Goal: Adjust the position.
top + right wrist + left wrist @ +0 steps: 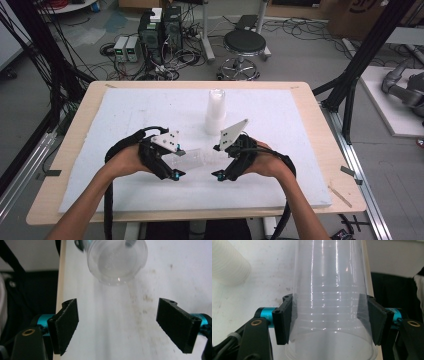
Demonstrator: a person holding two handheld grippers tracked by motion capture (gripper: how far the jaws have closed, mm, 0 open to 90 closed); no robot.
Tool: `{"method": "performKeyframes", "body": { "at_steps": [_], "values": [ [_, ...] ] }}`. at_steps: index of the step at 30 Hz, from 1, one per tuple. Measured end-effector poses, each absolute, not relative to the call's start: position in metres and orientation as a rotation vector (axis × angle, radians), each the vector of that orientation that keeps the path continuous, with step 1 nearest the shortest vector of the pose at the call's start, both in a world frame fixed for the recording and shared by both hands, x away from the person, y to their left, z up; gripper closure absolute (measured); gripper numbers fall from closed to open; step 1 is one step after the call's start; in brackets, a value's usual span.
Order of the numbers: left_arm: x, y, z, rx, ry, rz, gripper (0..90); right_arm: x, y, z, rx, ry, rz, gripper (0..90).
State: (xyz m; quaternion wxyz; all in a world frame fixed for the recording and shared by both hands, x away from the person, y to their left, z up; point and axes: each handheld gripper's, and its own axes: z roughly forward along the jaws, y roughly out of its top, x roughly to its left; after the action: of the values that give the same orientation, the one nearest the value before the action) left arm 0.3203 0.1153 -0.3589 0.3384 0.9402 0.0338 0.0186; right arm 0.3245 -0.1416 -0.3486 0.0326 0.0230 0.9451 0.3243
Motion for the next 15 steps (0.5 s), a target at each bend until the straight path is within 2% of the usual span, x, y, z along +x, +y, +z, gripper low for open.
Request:
{"method": "performKeyframes", "body": {
  "at_steps": [6, 15],
  "values": [
    [0.322, 0.106, -0.354, 2.560, 0.089, 0.053, 33.3, 0.325, -0.133, -0.344, 0.026, 2.963, 0.805, 18.6],
    [0.322, 0.097, -0.354, 2.569, 0.067, 0.057, 33.4, 0.326, -0.123, -0.343, -0.015, 2.962, 0.801, 18.9]
  ]
}}
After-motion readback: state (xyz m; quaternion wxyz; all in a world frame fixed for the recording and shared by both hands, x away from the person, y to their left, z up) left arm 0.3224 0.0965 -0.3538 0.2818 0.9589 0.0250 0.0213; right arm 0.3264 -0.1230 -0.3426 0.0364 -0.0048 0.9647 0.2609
